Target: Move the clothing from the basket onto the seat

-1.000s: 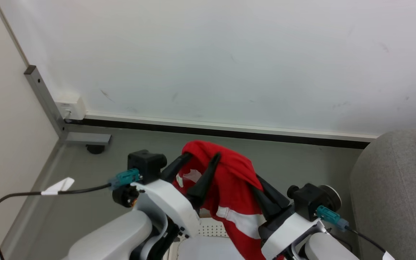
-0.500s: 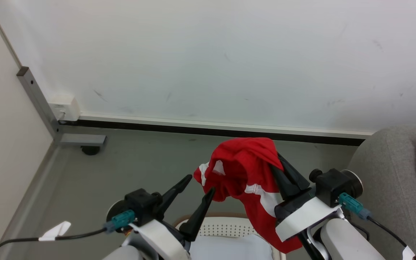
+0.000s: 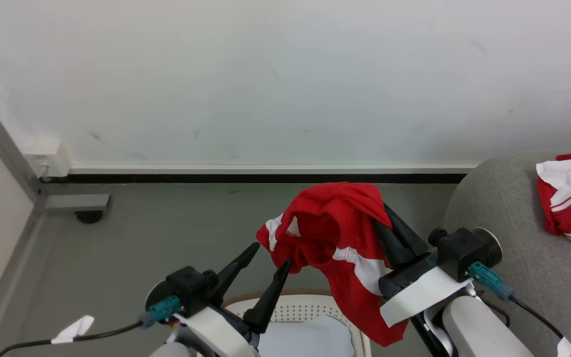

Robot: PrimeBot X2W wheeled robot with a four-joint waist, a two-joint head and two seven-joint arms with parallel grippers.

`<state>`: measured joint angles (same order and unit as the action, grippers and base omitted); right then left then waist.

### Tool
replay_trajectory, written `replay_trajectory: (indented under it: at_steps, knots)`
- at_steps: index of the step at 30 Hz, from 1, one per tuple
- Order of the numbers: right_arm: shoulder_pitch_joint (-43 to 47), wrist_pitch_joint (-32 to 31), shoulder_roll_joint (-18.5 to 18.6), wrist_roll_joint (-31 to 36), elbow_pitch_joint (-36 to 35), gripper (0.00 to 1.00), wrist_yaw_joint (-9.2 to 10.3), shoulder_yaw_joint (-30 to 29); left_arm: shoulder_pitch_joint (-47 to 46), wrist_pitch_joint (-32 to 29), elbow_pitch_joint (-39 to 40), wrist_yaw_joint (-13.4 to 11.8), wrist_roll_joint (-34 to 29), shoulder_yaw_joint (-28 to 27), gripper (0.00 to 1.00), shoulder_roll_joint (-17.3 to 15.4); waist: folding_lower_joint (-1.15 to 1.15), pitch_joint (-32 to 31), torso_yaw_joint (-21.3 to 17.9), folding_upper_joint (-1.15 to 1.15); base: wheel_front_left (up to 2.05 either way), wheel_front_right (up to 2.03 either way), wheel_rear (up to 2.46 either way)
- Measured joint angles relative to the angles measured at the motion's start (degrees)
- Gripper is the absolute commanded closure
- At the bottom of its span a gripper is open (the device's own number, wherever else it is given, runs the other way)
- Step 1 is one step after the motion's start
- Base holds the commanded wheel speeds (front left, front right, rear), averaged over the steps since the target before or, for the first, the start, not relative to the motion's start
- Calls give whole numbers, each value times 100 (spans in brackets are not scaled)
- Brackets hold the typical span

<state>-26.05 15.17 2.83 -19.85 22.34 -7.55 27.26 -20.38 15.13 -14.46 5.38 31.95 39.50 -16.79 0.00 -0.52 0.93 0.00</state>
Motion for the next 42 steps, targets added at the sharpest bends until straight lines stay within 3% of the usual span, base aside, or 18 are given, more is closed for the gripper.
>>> replay_trajectory:
  at_steps: [12,24,34,42]
  knots:
    - [8,0,125,88,-309,100,0,-263,74,0,-37,171,-311,-270,0,304,0,126,-947,0,0,0,0]
    - [257,1,327,127,-659,100,0,-630,39,0,5,212,-399,-140,0,432,0,282,-1848,0,0,0,0]
    - [204,0,415,113,-890,100,0,-1144,-352,0,190,215,-399,193,0,385,0,836,-1863,0,0,0,0]
    - [-636,0,344,-25,-839,100,0,-1900,-992,0,454,215,-399,544,0,187,0,1609,-1685,0,0,0,0]
